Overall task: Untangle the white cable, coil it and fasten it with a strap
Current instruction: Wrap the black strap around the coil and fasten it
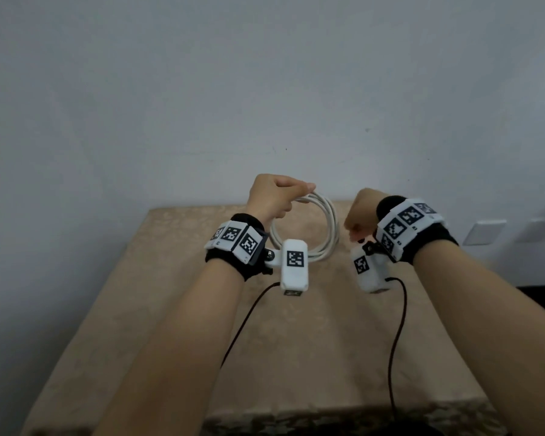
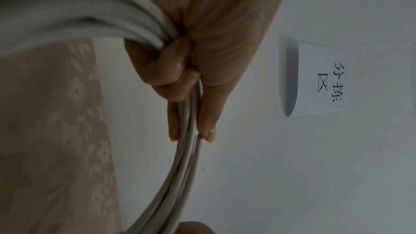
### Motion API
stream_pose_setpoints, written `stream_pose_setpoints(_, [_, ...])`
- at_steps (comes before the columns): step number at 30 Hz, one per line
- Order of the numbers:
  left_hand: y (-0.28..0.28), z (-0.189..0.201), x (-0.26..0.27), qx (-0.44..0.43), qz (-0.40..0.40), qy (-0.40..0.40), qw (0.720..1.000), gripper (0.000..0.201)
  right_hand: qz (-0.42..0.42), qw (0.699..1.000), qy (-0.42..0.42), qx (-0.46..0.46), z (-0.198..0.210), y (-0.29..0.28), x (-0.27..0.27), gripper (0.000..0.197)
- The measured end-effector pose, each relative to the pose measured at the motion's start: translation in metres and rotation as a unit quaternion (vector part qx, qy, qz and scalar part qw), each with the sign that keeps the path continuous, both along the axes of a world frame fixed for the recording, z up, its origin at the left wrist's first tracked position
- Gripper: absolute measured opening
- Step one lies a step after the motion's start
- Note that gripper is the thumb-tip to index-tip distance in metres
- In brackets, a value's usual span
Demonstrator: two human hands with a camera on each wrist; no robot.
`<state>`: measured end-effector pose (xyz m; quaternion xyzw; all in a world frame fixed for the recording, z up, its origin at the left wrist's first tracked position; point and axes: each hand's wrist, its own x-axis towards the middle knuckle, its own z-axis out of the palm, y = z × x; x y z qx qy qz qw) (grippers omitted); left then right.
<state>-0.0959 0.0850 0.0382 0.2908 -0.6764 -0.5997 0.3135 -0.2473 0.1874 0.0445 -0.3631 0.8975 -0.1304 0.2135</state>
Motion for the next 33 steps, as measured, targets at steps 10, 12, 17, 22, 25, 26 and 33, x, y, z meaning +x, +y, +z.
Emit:
stream_pose_setpoints(10, [-0.043,0.01,0.048,0.023,0.062,0.088,0.994,0.013,-0.069,0.766,-0.484,-0.418,-0.005,-0.053,0.046,0.026])
stream_pose_setpoints(12, [-0.056,0.011,0.06,0.027,0.079,0.11,0.99,0.011,-0.078,0.706,-0.543,-0.448,-0.01,-0.067,0.056,0.026])
stream_pose_setpoints(17, [-0.079,0.011,0.08,0.001,0.123,0.131,0.984,0.014,-0.06,0.623,-0.615,-0.479,-0.021,-0.094,0.069,0.023])
stream_pose_setpoints(22, [-0.093,0.015,0.084,-0.049,0.118,0.108,0.986,0.011,-0.035,0.602,-0.607,-0.517,-0.033,-0.102,0.071,0.02])
stream_pose_setpoints(25, [-0.094,0.01,0.079,-0.069,0.115,0.088,0.987,0.012,-0.018,0.654,-0.535,-0.534,-0.033,-0.106,0.07,0.024])
stream_pose_setpoints(26, [-0.095,0.007,0.078,-0.072,0.115,0.08,0.988,0.013,-0.017,0.676,-0.509,-0.533,-0.033,-0.108,0.068,0.024])
stream_pose_setpoints(33, [-0.106,0.0,0.09,-0.059,0.134,0.065,0.987,0.011,0.021,0.878,-0.311,-0.362,-0.051,-0.118,0.063,0.015])
